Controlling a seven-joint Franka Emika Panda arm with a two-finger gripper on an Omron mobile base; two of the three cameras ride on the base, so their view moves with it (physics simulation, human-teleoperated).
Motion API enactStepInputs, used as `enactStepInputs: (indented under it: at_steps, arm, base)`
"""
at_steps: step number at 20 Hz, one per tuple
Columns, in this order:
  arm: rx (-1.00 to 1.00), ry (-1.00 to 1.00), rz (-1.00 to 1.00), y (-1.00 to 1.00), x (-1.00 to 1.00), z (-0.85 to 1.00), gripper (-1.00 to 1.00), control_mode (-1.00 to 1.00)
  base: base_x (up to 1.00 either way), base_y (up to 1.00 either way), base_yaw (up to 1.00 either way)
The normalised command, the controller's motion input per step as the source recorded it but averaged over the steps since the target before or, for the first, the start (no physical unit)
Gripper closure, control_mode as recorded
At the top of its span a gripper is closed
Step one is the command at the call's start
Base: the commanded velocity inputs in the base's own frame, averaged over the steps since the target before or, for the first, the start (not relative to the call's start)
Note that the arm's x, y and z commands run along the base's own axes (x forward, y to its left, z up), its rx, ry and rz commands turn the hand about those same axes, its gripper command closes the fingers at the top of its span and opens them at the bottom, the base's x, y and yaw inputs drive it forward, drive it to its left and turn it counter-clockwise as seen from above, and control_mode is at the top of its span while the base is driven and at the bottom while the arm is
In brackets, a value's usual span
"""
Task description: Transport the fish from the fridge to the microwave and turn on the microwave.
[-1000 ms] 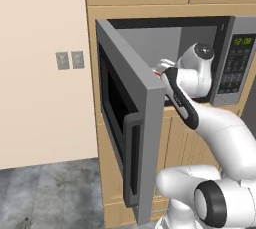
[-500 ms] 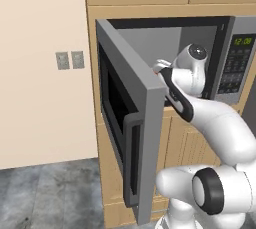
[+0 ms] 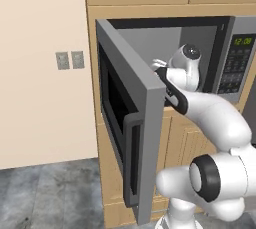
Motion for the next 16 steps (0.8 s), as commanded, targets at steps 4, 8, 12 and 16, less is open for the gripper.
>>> enactStepInputs:
  at_steps: [4,8,12,16]
  arm:
    - [0.00,0.02,0.00,0.04,0.25,-0.04,1.00,-1.00]
    - [0.00,0.03,0.00,0.03,0.27,-0.05,1.00,-1.00]
    - [0.00,0.02,0.00,0.00,0.27,-0.05,1.00,-1.00]
    - [0.00,0.02,0.00,0.00,0.28,-0.05,1.00,-1.00]
  base:
    - [0.00,0.00,0.00]
    - [0.00,0.00,0.00]
    - [0.00,0.00,0.00]
    - [0.00,0.00,0.00]
